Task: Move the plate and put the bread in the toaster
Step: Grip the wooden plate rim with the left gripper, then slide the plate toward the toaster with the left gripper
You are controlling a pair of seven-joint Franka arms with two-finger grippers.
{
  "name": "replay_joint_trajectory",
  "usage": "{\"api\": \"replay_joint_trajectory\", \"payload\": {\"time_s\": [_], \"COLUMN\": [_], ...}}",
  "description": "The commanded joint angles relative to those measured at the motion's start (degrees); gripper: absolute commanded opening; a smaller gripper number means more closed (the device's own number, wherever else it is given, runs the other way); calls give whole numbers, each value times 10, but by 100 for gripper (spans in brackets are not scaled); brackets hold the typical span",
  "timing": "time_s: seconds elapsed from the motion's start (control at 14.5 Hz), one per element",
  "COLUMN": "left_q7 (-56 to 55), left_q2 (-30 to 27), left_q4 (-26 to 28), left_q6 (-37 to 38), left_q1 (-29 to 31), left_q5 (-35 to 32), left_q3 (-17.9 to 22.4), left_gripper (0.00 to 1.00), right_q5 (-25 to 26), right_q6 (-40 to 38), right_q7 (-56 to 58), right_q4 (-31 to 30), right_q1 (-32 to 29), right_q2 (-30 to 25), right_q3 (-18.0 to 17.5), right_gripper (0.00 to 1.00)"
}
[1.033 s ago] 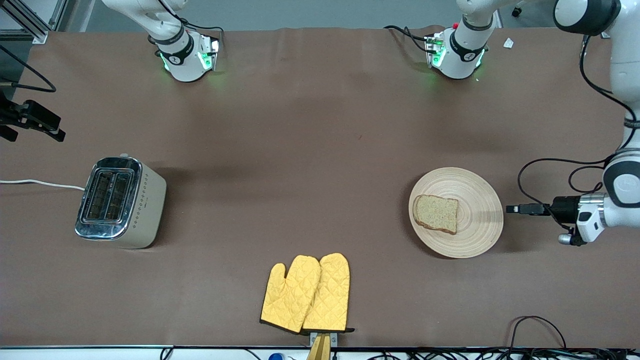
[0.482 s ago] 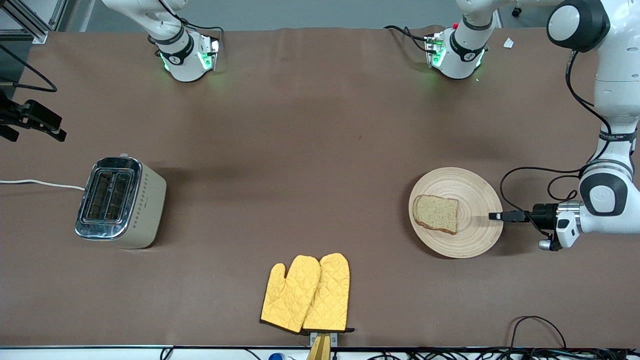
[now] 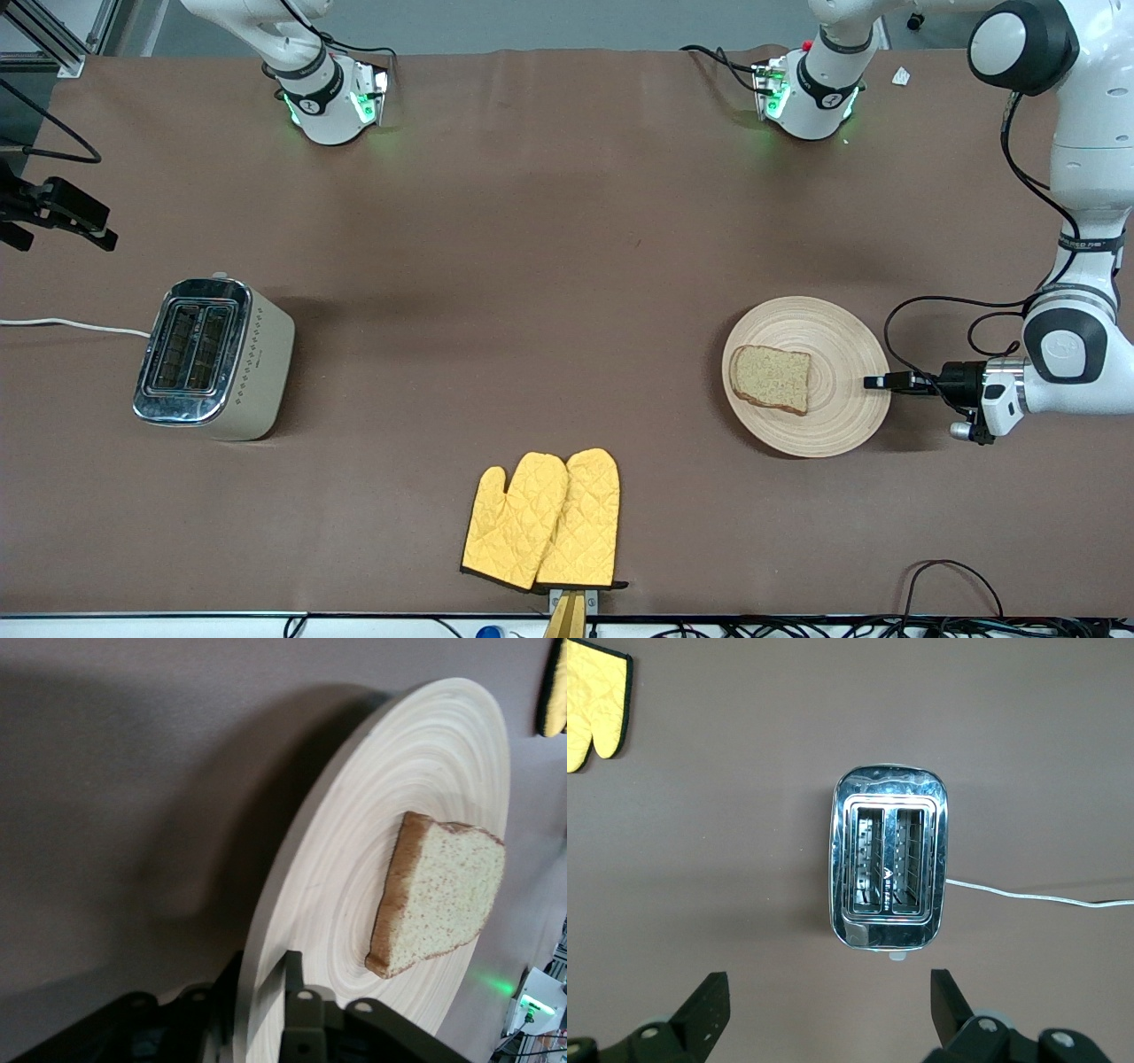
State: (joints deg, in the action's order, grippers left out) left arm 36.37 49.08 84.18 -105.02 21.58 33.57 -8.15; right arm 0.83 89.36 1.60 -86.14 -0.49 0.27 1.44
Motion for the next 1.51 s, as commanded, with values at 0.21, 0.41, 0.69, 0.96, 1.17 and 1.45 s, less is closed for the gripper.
{"api": "replay_joint_trajectory", "payload": {"time_s": [0.21,0.41,0.69,0.96,1.17,1.45], "left_q7": [-11,-63,-130,-123,-107,-90], "left_q2": [-4,-29,-19,7,29,50], "left_q4": [-10,-14,-32,-28,-28,-28], "left_q6": [22,41,35,-5,-64,-191], "left_q1": [5,3,-27,-96,-164,-259], "left_q5": [4,3,8,125,184,273], "left_q3": [-35,-98,-165,-166,-166,-166], "left_gripper": [0,0,0,0,0,0], "right_q5": [4,3,3,3,-29,-31], "right_q6": [-3,-4,-4,-1,25,125], "right_q7": [1,-3,2,2,-5,-71], "right_q4": [1,0,-1,-2,-8,-60], "right_q1": [-3,0,-5,-9,-10,18], "right_q2": [-2,-2,-2,17,46,90], "right_q3": [-2,-2,-2,0,0,-1], "right_gripper": [100,100,100,100,100,100]}}
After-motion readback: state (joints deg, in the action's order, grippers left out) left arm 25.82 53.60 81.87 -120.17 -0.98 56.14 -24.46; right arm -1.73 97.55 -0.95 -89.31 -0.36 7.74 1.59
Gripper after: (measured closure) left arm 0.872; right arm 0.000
